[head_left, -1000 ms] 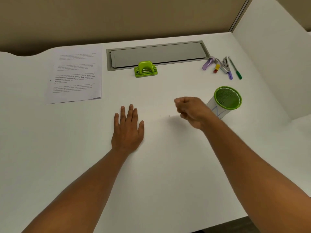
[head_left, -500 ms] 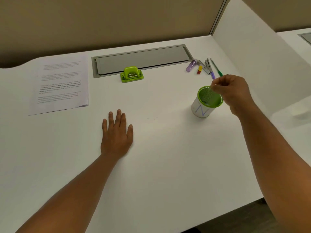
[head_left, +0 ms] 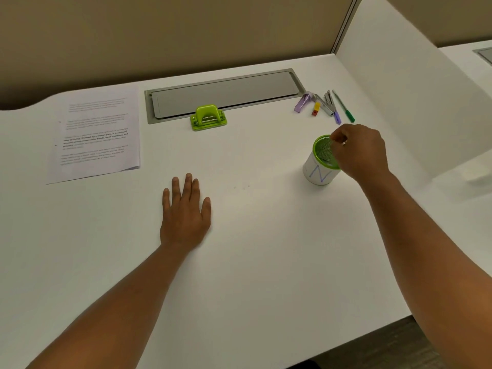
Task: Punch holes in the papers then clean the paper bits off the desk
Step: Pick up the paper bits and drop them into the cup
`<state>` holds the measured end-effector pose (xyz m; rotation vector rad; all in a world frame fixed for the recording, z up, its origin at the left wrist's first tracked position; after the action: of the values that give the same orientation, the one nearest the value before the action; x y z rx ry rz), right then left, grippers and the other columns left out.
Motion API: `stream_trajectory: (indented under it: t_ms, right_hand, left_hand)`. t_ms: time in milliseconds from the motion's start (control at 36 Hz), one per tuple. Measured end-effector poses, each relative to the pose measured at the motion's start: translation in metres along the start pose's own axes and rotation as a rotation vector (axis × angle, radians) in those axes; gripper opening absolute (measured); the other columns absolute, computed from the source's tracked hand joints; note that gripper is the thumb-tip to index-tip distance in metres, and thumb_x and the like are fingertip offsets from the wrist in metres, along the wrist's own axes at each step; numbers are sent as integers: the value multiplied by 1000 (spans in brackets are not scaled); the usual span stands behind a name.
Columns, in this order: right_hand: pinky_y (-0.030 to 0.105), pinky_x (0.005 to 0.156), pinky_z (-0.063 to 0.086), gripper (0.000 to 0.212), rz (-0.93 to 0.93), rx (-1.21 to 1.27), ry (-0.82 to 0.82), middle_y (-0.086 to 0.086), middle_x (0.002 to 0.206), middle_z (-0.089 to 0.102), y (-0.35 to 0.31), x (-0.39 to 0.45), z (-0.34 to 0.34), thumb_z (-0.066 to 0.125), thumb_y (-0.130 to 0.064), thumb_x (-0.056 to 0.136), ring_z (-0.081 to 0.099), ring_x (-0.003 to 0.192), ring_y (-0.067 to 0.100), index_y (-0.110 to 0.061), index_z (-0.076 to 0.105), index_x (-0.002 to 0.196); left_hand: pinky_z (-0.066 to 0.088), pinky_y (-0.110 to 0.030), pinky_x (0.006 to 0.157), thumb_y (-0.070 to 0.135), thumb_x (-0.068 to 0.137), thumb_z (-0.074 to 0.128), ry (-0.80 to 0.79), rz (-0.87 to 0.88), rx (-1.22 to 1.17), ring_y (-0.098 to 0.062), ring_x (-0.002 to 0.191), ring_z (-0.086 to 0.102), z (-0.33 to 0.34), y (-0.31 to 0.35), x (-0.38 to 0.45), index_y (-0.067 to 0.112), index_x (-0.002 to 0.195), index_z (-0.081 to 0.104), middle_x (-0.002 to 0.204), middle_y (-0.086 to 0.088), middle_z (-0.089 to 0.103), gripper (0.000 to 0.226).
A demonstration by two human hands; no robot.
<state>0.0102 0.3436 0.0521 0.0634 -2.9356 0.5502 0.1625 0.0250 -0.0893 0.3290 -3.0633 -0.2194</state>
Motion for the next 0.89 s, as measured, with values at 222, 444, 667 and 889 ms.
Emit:
stream_trajectory:
  t_ms: [222,444,667,889]
  right_hand:
    - [38,75,48,32,-26,-81,-41,11,111,69,-11,-8,8,48,-19,92,61,100,32,-15,68,116]
    - [33,72,48,17,-260,153,-85,6,91,68,-60,-47,50,59,-21,90,64,80,25,-16,72,100]
    - [40,68,44,28,-308,-71,-142,12,100,63,-85,-92,118,57,-12,87,56,88,36,-11,69,112]
    - [38,68,37,48,-305,-235,-146,11,102,58,-87,-117,138,61,-6,76,52,89,33,-10,64,124]
  left_hand:
    - [14,-51,121,43,99,22,-1,5,11,-32,150,15,0,0,0,9,151,31,161,-8,24,63]
    - [13,-51,121,44,99,20,-20,2,9,-31,151,12,0,0,0,10,152,28,162,-7,21,63]
    - [11,-51,121,45,99,18,-20,2,-17,-30,151,10,1,-1,1,10,152,27,162,-7,20,64]
    - [12,-51,121,45,99,19,-21,5,-4,-30,151,10,1,-1,1,10,152,27,162,-7,20,64]
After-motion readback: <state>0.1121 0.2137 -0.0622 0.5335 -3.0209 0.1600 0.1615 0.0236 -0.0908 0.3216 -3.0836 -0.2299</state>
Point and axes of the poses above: each hand's wrist, its own x-axis towards the middle knuckle, its own z-axis out of the palm, y = z × x, the point moved 1 cm from there along x, towards the middle knuckle
